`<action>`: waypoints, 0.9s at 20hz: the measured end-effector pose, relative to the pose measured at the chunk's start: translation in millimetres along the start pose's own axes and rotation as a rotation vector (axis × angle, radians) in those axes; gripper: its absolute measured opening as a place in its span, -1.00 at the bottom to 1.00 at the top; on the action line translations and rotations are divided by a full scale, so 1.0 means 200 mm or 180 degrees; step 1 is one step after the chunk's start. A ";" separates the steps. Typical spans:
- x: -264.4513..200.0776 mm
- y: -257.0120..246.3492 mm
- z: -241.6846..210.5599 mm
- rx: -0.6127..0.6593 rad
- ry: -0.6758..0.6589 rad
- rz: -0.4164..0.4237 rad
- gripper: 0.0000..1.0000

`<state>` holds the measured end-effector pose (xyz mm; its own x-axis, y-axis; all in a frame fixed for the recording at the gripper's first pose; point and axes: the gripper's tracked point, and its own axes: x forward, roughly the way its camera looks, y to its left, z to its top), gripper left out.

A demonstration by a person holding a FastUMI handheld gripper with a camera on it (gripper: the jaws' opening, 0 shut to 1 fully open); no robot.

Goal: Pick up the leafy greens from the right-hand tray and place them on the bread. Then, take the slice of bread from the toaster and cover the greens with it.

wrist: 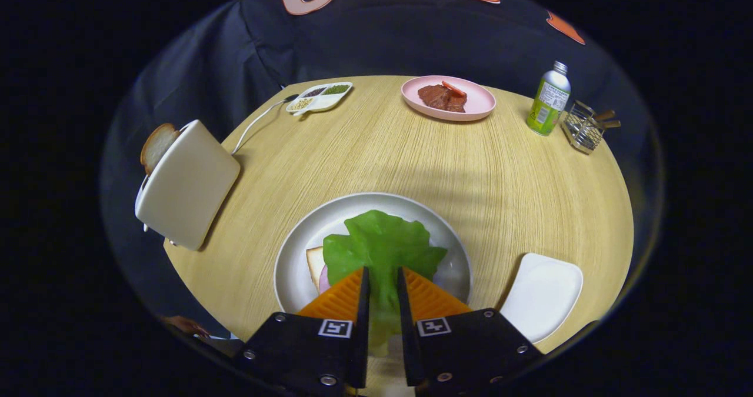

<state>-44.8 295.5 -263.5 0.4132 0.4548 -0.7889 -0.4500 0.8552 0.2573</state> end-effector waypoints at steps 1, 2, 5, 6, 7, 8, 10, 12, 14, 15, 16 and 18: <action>0.01 0.01 -0.01 -0.0053 0.0014 0.0011 -0.43; 0.01 0.02 -0.01 -0.0118 0.0020 0.0026 -0.33; 0.01 0.02 -0.01 -0.0246 -0.0026 -0.0031 0.06; -0.01 0.02 0.01 -0.0219 -0.0067 -0.0040 0.21; -0.04 0.03 0.02 -0.0182 -0.0120 -0.0026 0.25; -0.07 0.04 0.05 -0.0165 -0.0187 -0.0012 0.35; -0.15 0.05 0.12 -0.0189 -0.0343 -0.0039 0.63; -0.23 0.11 0.20 -0.0178 -0.0469 0.0009 0.79; -0.31 0.17 0.29 -0.0181 -0.0585 0.0061 0.90; -0.34 0.19 0.33 -0.0188 -0.0612 0.0048 0.93; -0.38 0.24 0.37 -0.0194 -0.0650 0.0085 0.95; -0.44 0.35 0.45 -0.0177 -0.0714 0.0182 0.96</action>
<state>-41.3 336.6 -125.4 0.5486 0.5512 -0.6286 -0.5181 0.8143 0.2618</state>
